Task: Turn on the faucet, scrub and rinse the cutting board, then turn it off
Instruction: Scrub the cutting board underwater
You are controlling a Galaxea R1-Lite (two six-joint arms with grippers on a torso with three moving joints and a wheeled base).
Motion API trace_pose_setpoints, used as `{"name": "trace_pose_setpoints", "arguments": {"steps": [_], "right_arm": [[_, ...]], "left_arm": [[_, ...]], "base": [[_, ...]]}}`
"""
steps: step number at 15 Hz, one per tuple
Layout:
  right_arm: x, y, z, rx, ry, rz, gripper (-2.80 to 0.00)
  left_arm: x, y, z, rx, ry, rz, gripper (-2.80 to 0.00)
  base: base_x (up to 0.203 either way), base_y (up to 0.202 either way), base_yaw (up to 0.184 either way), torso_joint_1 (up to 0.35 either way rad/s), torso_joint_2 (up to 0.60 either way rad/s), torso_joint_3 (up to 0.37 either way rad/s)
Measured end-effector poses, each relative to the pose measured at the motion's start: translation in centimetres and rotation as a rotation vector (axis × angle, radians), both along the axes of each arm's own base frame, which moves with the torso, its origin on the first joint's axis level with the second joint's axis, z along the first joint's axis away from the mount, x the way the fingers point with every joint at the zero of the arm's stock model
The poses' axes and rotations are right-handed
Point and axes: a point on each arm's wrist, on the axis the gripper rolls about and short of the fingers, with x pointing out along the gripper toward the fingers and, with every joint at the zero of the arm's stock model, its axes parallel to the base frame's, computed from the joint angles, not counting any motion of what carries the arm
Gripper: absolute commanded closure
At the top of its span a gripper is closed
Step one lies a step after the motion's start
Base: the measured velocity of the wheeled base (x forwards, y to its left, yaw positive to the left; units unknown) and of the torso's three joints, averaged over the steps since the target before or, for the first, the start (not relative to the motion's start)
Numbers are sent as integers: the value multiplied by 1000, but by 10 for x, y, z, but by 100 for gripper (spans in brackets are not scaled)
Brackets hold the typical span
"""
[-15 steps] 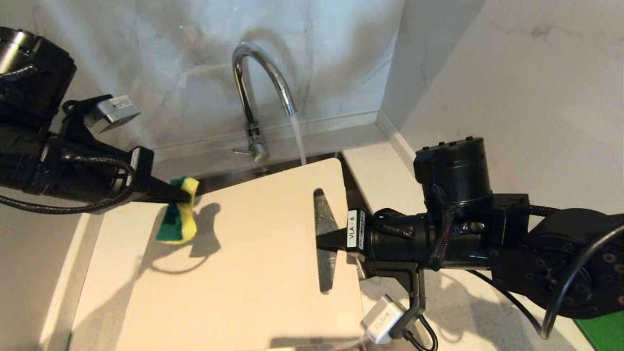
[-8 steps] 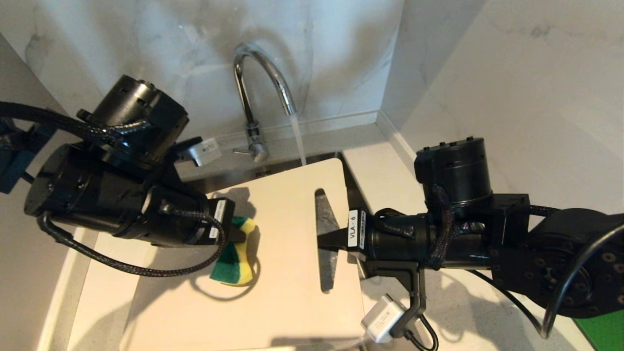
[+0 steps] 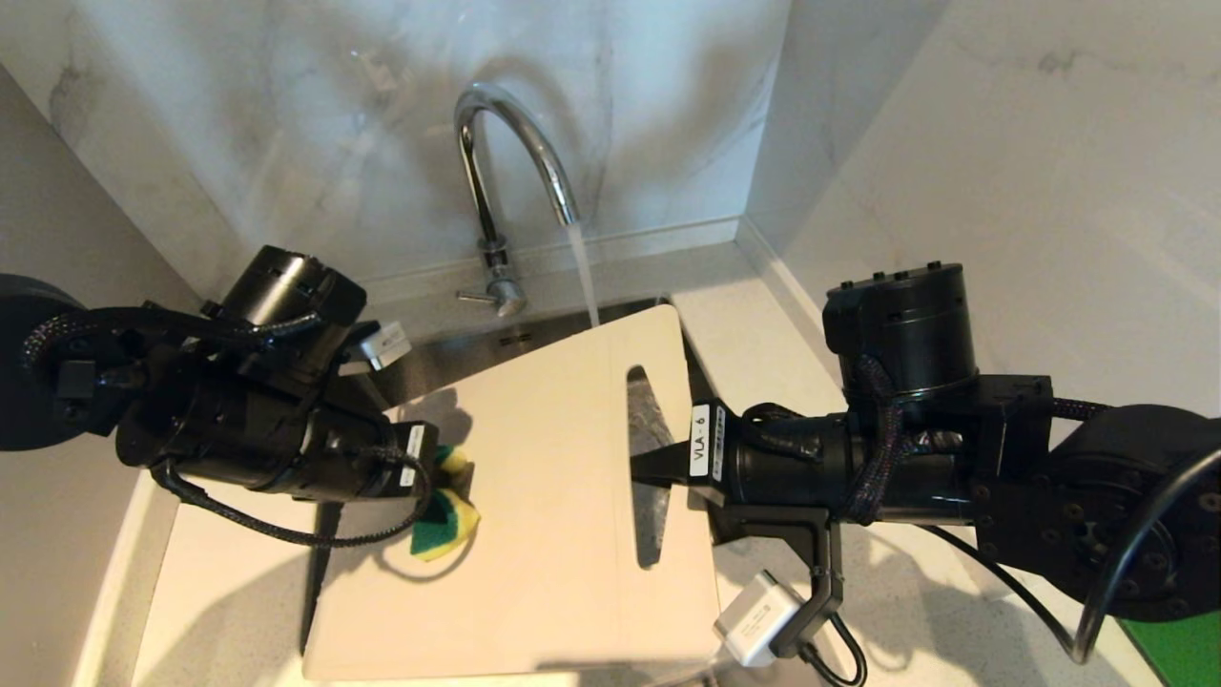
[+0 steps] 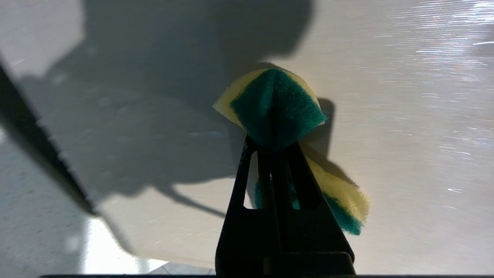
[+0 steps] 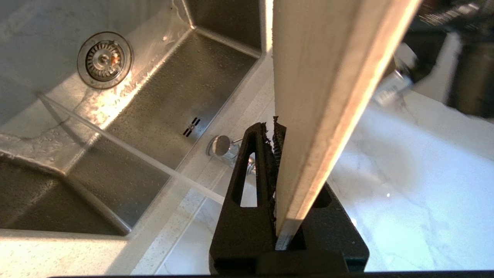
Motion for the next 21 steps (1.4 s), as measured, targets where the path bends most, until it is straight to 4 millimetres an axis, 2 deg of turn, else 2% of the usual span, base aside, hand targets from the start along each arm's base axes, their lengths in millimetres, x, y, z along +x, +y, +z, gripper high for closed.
{"name": "trace_pose_setpoints", "arguments": {"steps": [6,10,14,17,21], "right_arm": [[2,-3,1,4,-3,-11,0],[2,-4,1,6,-3,-14,0],[2,-4,1,6,-3,-14,0],[1,-6,0,4,1,-17,0],[1,-8,-1,2,5,-25,0]], "left_arm": [[9,40,-29,7,-7,83,0],[17,83,-44,-16,16,137,0],[21,124,-50,-36,32,181,0],[16,139,-42,-65,6,208,0],[7,147,-5,-113,-115,208,0]], "base": [[0,0,0,0,0,0],[0,0,0,0,0,0],[0,0,0,0,0,0],[0,0,0,0,0,0],[0,0,0,0,0,0]]}}
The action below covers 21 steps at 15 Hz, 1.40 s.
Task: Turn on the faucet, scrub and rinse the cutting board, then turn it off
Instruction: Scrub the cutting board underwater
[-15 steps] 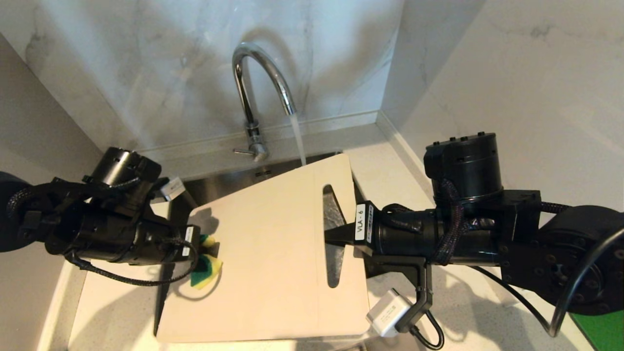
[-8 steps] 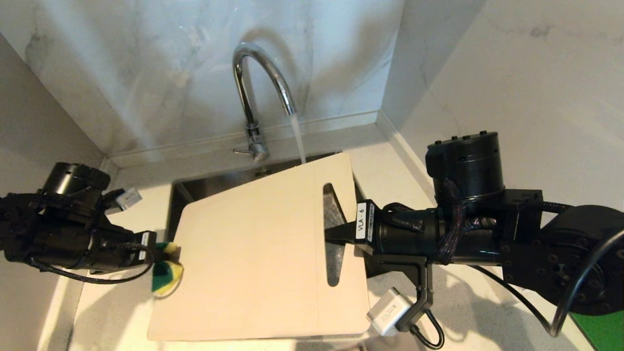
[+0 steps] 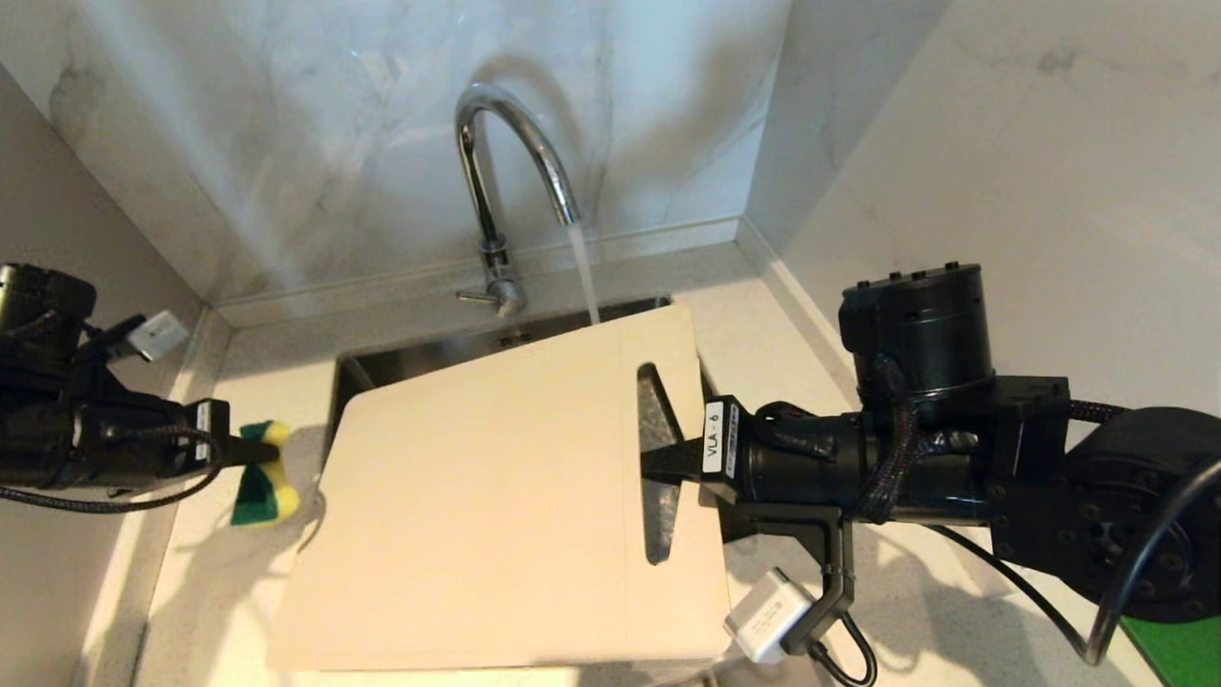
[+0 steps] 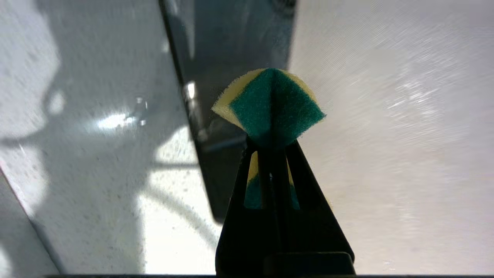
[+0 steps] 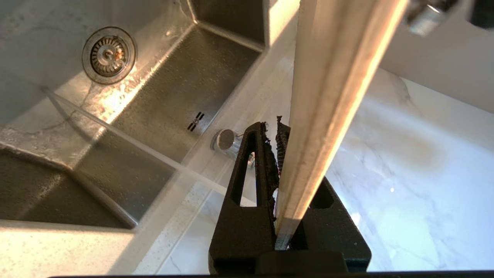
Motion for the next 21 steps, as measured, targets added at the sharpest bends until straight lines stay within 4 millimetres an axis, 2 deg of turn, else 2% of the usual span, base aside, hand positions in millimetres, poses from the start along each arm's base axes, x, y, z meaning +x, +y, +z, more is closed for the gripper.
{"name": "trace_pose_setpoints", "arguments": {"steps": [2,3,6,9,11,14,17,21], "right_arm": [[0,0,0,0,-1,-1,0],[1,0,0,1,-2,-1,0],[2,1,0,0,-4,-3,0],[5,-1,-1,-2,-1,-13,0],[7,-1,0,7,-15,-18,0],[8,-4,-1,5,-12,-28,0],[10,-7,-1,6,-13,-38,0],[11,-7,-2,4,-12,-41,0]], "left_arm": [[-4,-6,23,-18,-31,-19,0],[-8,-15,34,-34,-28,-49,0],[-35,-61,55,-72,1,-217,0],[-68,-109,64,-72,17,-373,0],[-79,-136,59,-22,24,-395,0],[-81,-169,43,-5,1,-421,0],[-81,-184,17,19,1,-468,0],[-71,-194,-3,55,-19,-425,0]], "base": [[0,0,0,0,0,0],[0,0,0,0,0,0],[0,0,0,0,0,0],[0,0,0,0,0,0],[0,0,0,0,0,0],[0,0,0,0,0,0],[0,0,0,0,0,0],[0,0,0,0,0,0]]}}
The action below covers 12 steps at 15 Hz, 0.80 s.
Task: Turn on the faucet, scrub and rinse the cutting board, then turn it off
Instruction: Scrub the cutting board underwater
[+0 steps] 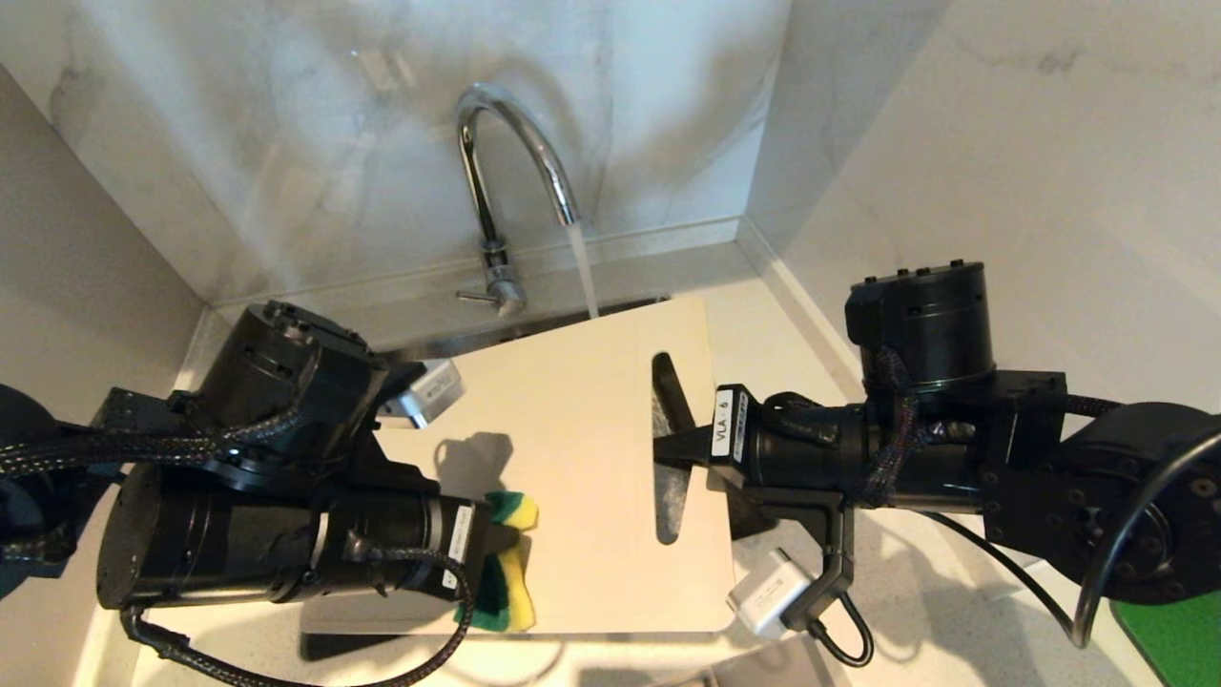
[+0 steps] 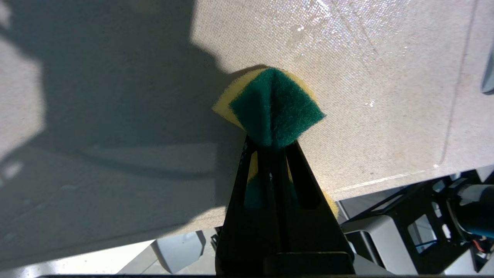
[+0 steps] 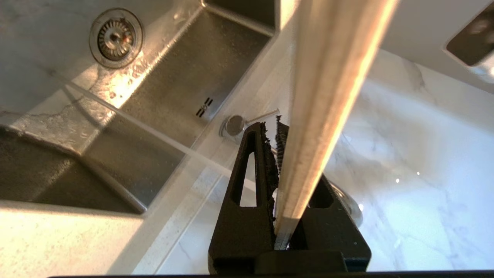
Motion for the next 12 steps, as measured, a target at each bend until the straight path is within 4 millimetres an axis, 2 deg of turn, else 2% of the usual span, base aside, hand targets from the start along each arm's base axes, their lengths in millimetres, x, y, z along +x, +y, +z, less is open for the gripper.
{"name": "trace_pose_setpoints", "arguments": {"steps": [6,12], "right_arm": [[0,0,1,1,0,-1,0],[1,0,1,5,2,-1,0]], "left_arm": [[22,21,-21,34,40,108,0],[14,48,-67,48,63,165,0]], "base": [[0,0,0,0,0,0],[0,0,0,0,0,0]]}}
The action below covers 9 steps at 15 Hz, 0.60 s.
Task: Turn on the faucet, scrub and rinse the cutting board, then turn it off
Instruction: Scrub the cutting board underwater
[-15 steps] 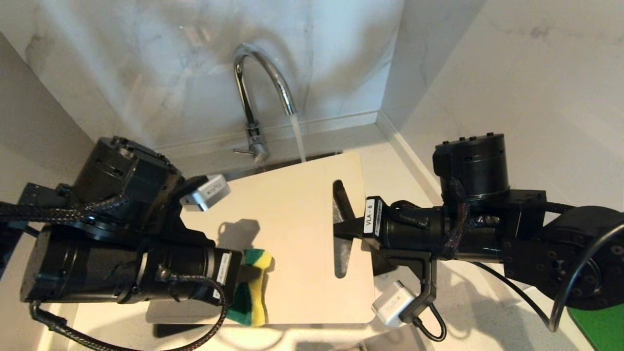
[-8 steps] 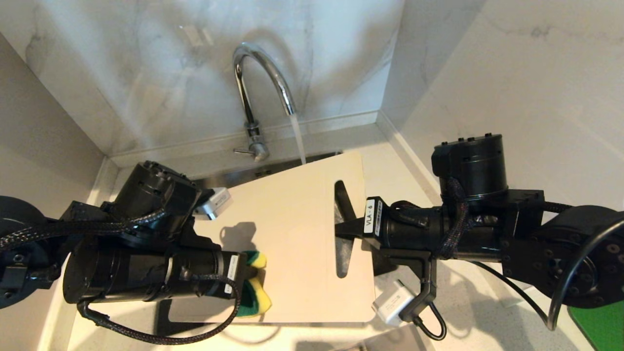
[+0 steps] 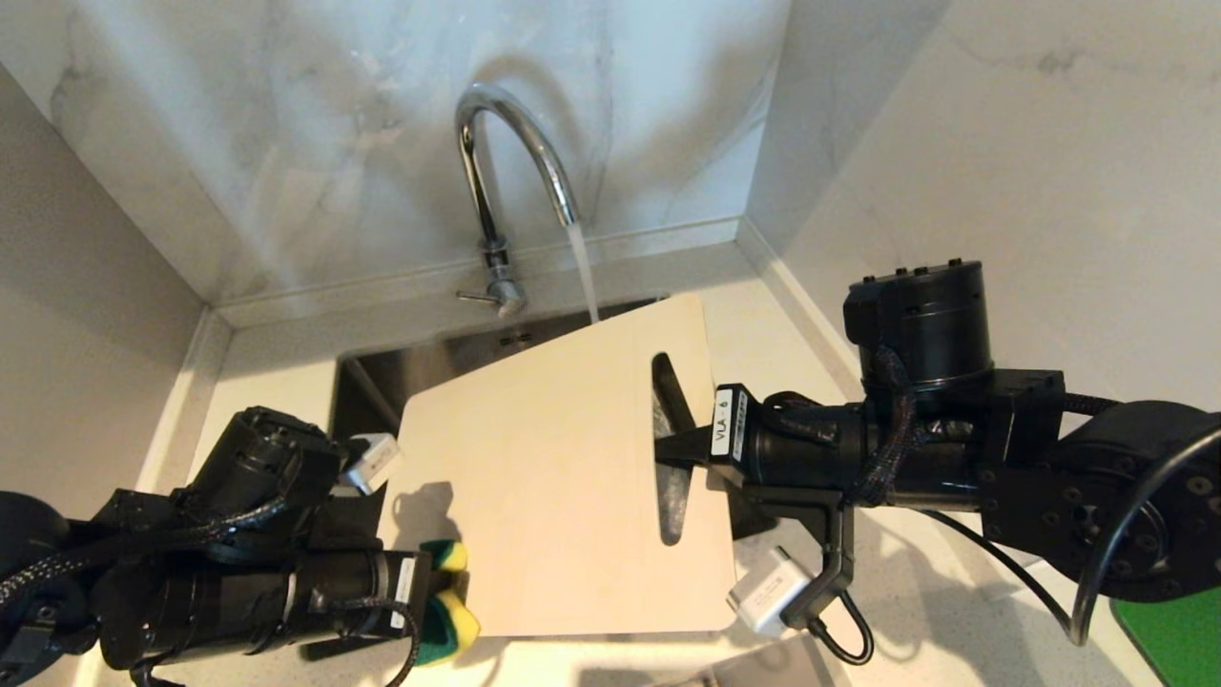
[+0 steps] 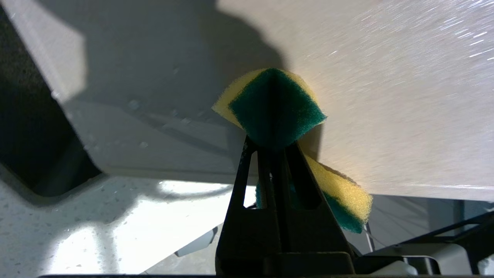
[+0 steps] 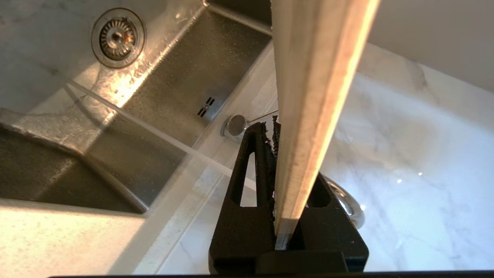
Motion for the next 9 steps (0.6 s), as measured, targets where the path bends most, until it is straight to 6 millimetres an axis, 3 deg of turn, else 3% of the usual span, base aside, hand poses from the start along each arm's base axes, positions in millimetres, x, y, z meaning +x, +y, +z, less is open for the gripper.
{"name": "trace_pose_setpoints", "arguments": {"steps": [9], "right_arm": [[-1,0,0,12,15,-5,0]], "left_arm": [[22,64,-23,-25,52,126,0]], "base": [[0,0,0,0,0,0]]}}
